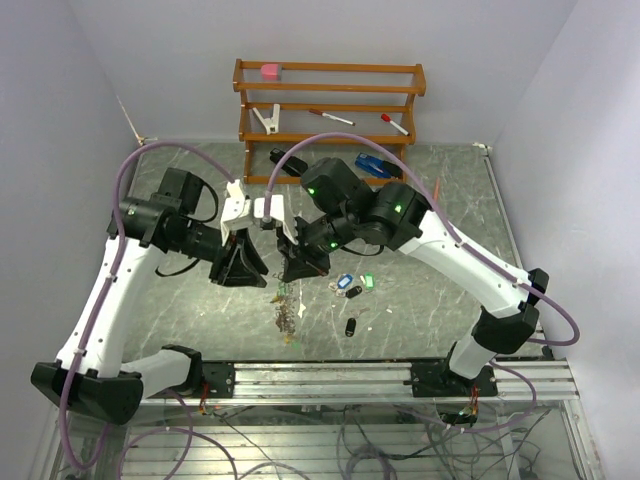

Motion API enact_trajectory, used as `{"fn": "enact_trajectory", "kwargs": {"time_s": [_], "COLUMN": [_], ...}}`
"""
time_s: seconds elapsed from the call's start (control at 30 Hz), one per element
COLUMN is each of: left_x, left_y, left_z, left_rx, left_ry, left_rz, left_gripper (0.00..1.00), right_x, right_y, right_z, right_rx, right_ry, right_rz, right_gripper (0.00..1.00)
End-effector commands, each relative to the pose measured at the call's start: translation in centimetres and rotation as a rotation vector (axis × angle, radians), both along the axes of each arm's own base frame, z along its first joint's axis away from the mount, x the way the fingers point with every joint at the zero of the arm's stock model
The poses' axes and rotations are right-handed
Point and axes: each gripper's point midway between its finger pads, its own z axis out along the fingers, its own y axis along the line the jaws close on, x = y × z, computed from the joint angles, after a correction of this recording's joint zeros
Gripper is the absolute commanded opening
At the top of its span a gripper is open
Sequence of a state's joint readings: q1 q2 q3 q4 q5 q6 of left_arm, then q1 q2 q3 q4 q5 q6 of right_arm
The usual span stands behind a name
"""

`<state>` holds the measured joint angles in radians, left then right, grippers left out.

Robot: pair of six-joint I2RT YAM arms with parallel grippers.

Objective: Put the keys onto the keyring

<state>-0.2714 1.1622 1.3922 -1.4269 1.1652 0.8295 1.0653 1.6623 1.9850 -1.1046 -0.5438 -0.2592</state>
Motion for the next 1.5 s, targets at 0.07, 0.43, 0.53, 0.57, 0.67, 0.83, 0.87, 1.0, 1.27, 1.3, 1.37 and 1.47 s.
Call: {"fn": "enact_trajectory", "kwargs": {"time_s": [0.07, 0.43, 0.53, 0.57, 0.67, 0.83, 0.87, 1.0, 1.27, 1.3, 1.37, 1.47], "left_x": [-0.8, -0.8, -1.1, -1.3, -1.9, -3.0, -3.1, -3.3, -2.6, -2.5, -2.3, -2.1], "left_y": [0.4, -0.1, -0.2, -0.3, -0.3, -0.2, -0.2, -0.2, -0.5, -0.5, -0.5, -0.5], "left_z": [0.4, 1.9, 3.1, 3.4, 3.4, 3.3, 3.2, 2.6, 2.1, 1.9, 2.0, 2.1], "left_rx": [0.012, -0.031, -0.059, -0.067, -0.083, -0.102, -0.101, -0.103, -0.104, -0.100, -0.102, -0.101], "left_ry": [-0.051, -0.058, -0.073, -0.072, -0.049, -0.032, -0.028, -0.008, 0.011, 0.011, 0.003, -0.008], "left_rz": [0.013, 0.008, 0.005, 0.001, -0.019, -0.047, -0.048, -0.045, -0.041, -0.039, -0.034, -0.028], "left_gripper": [0.46, 0.45, 0.45, 0.45, 0.45, 0.45, 0.45, 0.45, 0.49, 0.50, 0.50, 0.50], "right_x": [-1.4, -1.0, -0.5, -0.4, -0.1, 0.7, 0.8, 0.7, -0.2, -0.3, -0.5, -1.0], "right_y": [-0.6, 0.8, 0.8, 0.9, 1.1, 1.5, 1.5, 1.7, 2.4, 2.5, 2.5, 2.7], "right_z": [1.1, 0.9, 0.5, 0.5, 0.7, 0.8, 0.8, 1.5, 2.5, 2.5, 2.5, 2.4], "right_rx": [0.027, 0.048, 0.034, 0.035, 0.045, 0.054, 0.057, 0.086, 0.116, 0.119, 0.123, 0.125], "right_ry": [0.031, 0.072, 0.067, 0.066, 0.059, 0.044, 0.040, 0.034, 0.052, 0.052, 0.055, 0.065], "right_rz": [0.008, -0.039, -0.068, -0.074, -0.094, -0.126, -0.131, -0.123, -0.079, -0.075, -0.072, -0.058], "right_gripper": [0.00, 0.00, 0.00, 0.00, 0.00, 0.00, 0.00, 0.00, 0.00, 0.00, 0.00, 0.00]}}
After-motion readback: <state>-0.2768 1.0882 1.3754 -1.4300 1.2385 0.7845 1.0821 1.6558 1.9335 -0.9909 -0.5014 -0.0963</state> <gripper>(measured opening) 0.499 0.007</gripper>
